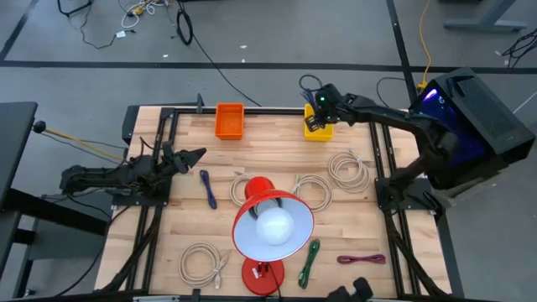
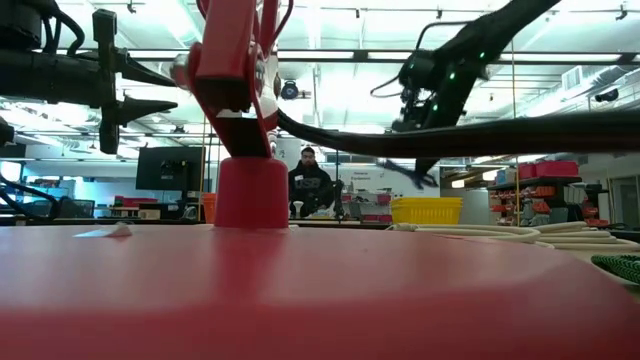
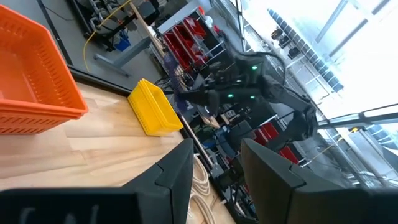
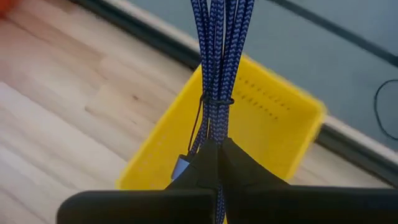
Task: Pick & Place USB Port
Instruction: Put the blue USB cable into the yellow bin, then put the brown HDMI cable into the orange bin
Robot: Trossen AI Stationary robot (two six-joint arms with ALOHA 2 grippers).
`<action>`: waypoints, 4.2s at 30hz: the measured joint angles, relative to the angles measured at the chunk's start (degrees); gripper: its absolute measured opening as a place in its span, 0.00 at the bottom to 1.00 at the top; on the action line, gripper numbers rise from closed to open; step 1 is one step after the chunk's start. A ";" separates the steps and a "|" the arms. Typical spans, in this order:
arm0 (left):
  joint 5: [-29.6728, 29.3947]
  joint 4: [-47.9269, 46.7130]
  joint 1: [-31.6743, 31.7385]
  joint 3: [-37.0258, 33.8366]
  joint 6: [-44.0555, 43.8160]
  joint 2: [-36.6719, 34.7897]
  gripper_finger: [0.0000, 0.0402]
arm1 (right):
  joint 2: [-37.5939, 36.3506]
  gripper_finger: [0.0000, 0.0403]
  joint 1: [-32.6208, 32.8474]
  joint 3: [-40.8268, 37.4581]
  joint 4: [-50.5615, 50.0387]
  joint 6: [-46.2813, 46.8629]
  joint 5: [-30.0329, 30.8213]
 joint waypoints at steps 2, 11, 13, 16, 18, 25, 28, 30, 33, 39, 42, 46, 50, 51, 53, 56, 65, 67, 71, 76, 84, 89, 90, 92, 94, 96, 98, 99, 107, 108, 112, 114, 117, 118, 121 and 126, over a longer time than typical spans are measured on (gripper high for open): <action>0.00 -0.02 0.00 0.00 -0.21 0.00 0.35 | 1.41 0.00 -0.44 0.00 0.02 -0.08 -0.77; 0.00 -0.50 0.00 0.00 -0.10 0.00 0.35 | 3.39 0.00 -3.04 0.00 -1.17 -0.74 -0.37; 0.00 -0.94 0.00 0.00 -0.08 0.00 0.35 | 3.39 0.00 -3.90 0.00 -1.18 -0.76 -1.47; 0.00 -1.25 0.00 0.00 -0.04 0.00 0.35 | 3.39 0.04 -4.67 0.00 -1.67 -0.82 -2.53; 0.00 -1.32 0.00 0.00 0.05 0.00 0.35 | 3.39 0.08 -4.84 0.00 -2.15 -1.01 -2.78; 0.00 -1.52 0.00 0.00 0.03 0.00 0.35 | 3.39 0.21 -5.05 0.01 -3.06 -1.83 -2.70; 0.00 -1.52 0.00 0.00 -0.15 0.00 0.35 | 3.39 0.25 -5.04 0.02 -3.03 -1.97 -2.74; 0.02 -1.52 0.00 0.00 -0.14 0.00 0.35 | 3.39 0.28 -5.00 0.02 -2.78 -2.25 -2.80; 0.02 -1.52 0.00 0.00 -0.15 0.00 0.35 | 2.96 0.32 -5.04 0.02 -2.45 -2.25 -7.05; 0.02 -1.62 0.00 0.00 -0.15 0.00 0.35 | -2.09 0.39 -1.29 0.04 -1.03 -1.81 -17.97; 0.02 -1.66 0.00 0.00 -0.15 0.00 0.35 | -4.92 0.40 3.23 0.11 -3.23 -2.46 -18.62; 0.07 -1.83 0.00 0.00 -0.17 0.00 0.35 | -6.10 0.40 11.23 0.11 -9.85 -5.09 -18.35; 0.04 -2.16 0.00 0.00 -0.17 0.00 0.35 | -6.12 0.40 17.74 -0.32 -15.17 -6.32 -10.71; 0.05 -2.50 -0.02 0.00 -0.15 0.00 0.35 | -6.13 0.40 18.60 -0.91 -15.53 -6.22 -9.34; 0.09 -2.82 0.00 0.00 -0.17 0.01 0.35 | -6.12 0.40 19.45 -2.44 -16.45 -4.69 -8.87; 0.09 -2.92 -0.02 0.00 -0.17 0.01 0.35 | -6.12 0.40 19.95 -5.73 -18.01 -2.57 -11.90; 2.33 -3.06 -0.02 0.00 -0.57 0.00 0.35 | -6.32 0.40 22.23 -16.94 -23.07 -2.17 -15.71; 2.18 -3.07 -0.02 0.00 -0.56 0.00 0.35 | -6.47 0.40 22.30 -17.63 -23.26 -2.10 -16.88; 2.01 -3.07 -0.02 0.00 -0.56 0.00 0.35 | -6.80 0.42 22.28 -17.82 -23.35 -2.20 -18.36; 1.97 -3.10 -0.02 0.00 -0.58 0.00 0.35 | -6.80 0.47 22.28 -17.83 -23.59 -3.78 -16.25; 1.97 -3.13 -0.02 -0.02 -0.58 0.00 0.35 | -6.78 0.55 22.37 -20.63 -19.17 -0.82 -15.97; 1.95 -3.13 -0.02 0.00 -0.61 0.00 0.35 | -6.75 0.54 22.70 -25.79 -14.95 1.59 -15.26; 1.90 -3.13 -0.02 0.00 -0.60 0.00 0.35 | -6.75 0.53 22.69 -26.48 -14.62 1.99 -14.64; 1.54 -3.13 -0.01 0.00 -0.59 0.00 0.35 | -6.92 0.51 22.69 -27.59 -13.31 3.01 -13.82; 0.95 -3.13 -0.02 0.00 -0.58 0.00 0.35 | -7.04 0.45 22.67 -28.80 -12.26 4.34 -13.24; 0.59 -3.13 0.00 0.00 -0.60 0.00 0.35 | -7.11 0.32 22.63 -29.52 -11.74 5.51 -13.11; 0.59 -3.13 -0.02 0.00 -0.61 0.00 0.35 | -7.08 0.12 22.62 -29.64 -11.30 6.19 -13.73; 0.59 -3.13 -0.02 0.00 -0.61 0.00 0.35 | -7.13 0.07 22.68 -29.50 -11.26 6.11 -13.72; 0.93 -3.09 -0.02 0.00 -1.02 0.00 0.35 | -8.80 0.03 22.64 -20.55 -15.44 5.29 -12.57; 1.25 -3.07 -0.02 0.00 -1.02 0.00 0.35 | -9.42 0.03 22.72 -18.41 -16.07 5.02 -11.82; 1.42 -2.95 -0.02 -0.02 -1.65 0.00 0.35 | -12.23 0.03 22.87 -8.06 -17.54 2.98 -9.13; 1.44 -2.86 -0.02 -0.02 -2.51 0.00 0.35 | -13.50 0.03 22.85 -2.30 -17.28 2.02 -8.48; 1.49 -2.60 -0.02 -0.02 -5.20 0.00 0.35 | -13.94 0.03 22.96 5.93 -15.57 0.94 -7.43; 1.49 -2.30 -0.02 -0.02 -5.94 0.00 0.35 | -13.94 0.03 23.14 8.32 -14.53 0.52 -7.14; 2.73 1.11 0.00 -0.02 -6.51 0.02 0.35 | -13.08 0.03 23.91 13.27 -12.35 -0.92 -6.99; 3.01 12.93 0.00 0.02 -2.31 1.30 0.35 | -8.82 0.03 25.91 17.49 -6.66 -1.85 -11.24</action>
